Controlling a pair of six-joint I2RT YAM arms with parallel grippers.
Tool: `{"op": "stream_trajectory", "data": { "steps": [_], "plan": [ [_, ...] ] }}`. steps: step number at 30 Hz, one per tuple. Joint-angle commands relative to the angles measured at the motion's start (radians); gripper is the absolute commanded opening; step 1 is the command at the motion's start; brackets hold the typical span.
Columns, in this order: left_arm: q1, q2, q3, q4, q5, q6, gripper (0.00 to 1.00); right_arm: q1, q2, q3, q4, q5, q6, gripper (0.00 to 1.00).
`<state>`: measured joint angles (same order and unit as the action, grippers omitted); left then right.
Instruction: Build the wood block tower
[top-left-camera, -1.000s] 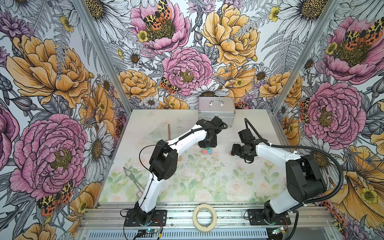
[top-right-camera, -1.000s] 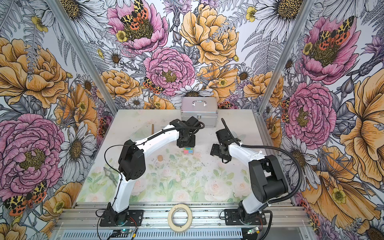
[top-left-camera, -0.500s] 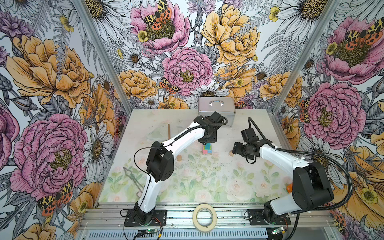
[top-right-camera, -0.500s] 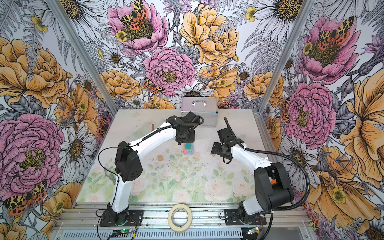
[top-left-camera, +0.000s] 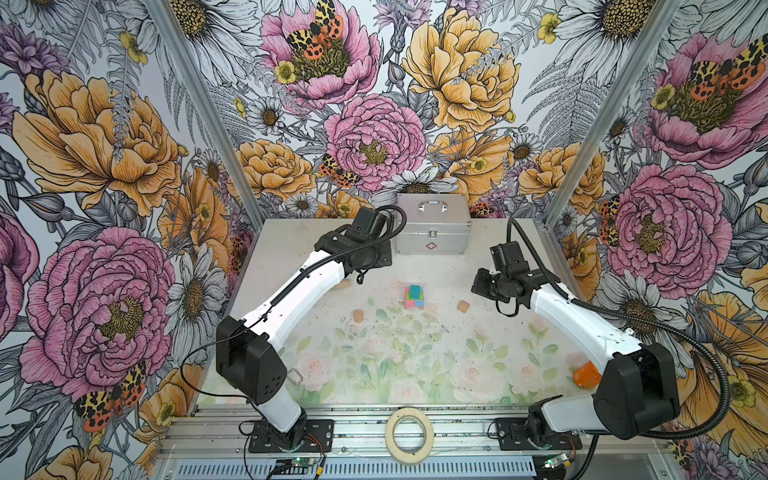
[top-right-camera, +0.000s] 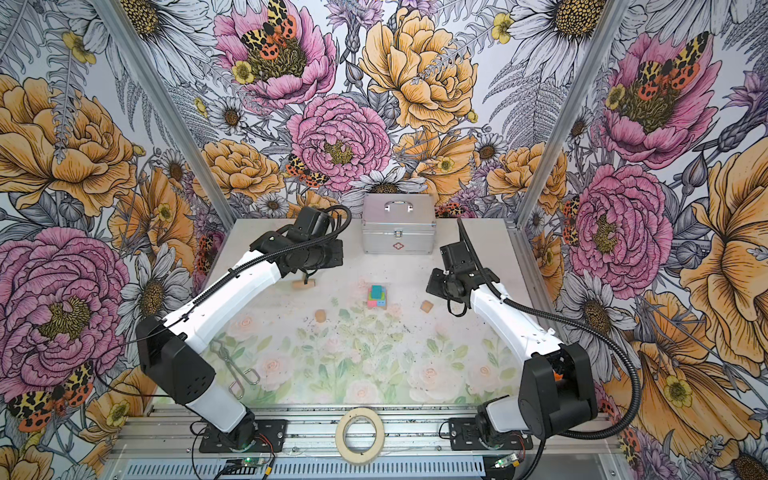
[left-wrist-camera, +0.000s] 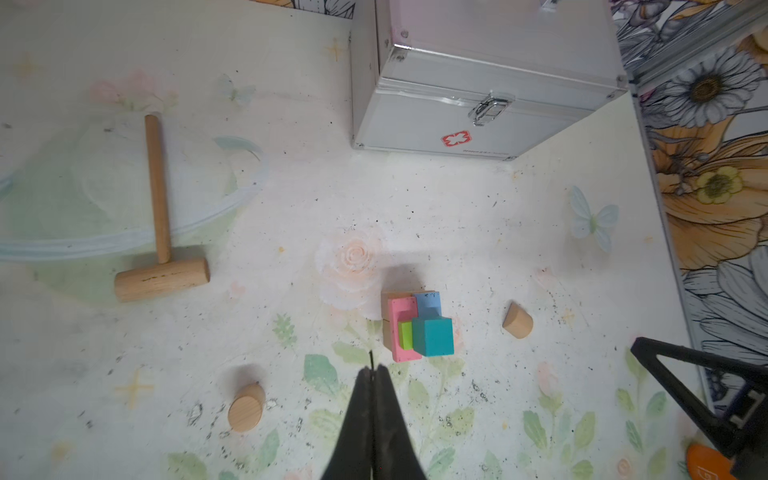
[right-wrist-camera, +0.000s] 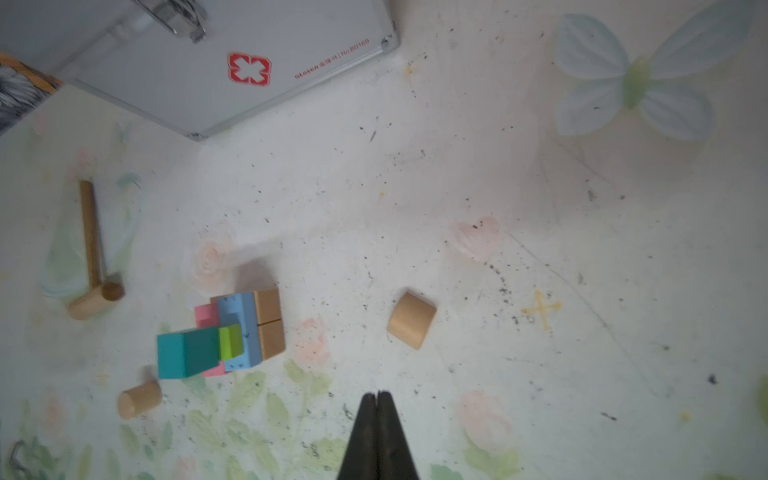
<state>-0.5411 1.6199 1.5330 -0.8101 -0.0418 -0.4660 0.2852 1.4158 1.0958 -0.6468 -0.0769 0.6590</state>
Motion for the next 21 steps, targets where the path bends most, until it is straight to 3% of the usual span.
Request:
{"op": "stream_trajectory", "data": {
  "steps": [1,11,21],
  "plan": [
    [0.013,-0.013,-0.140,0.281,0.252,0.037,0.00,0.027,0.061,0.067,0.002,-0.056,0.006,0.00],
    [0.026,0.049,-0.238,0.360,0.347,0.050,0.00,0.144,0.313,0.248,0.010,-0.092,0.020,0.00],
    [0.022,0.092,-0.287,0.373,0.379,0.039,0.00,0.177,0.412,0.305,0.037,-0.133,0.032,0.00]
  ]
}}
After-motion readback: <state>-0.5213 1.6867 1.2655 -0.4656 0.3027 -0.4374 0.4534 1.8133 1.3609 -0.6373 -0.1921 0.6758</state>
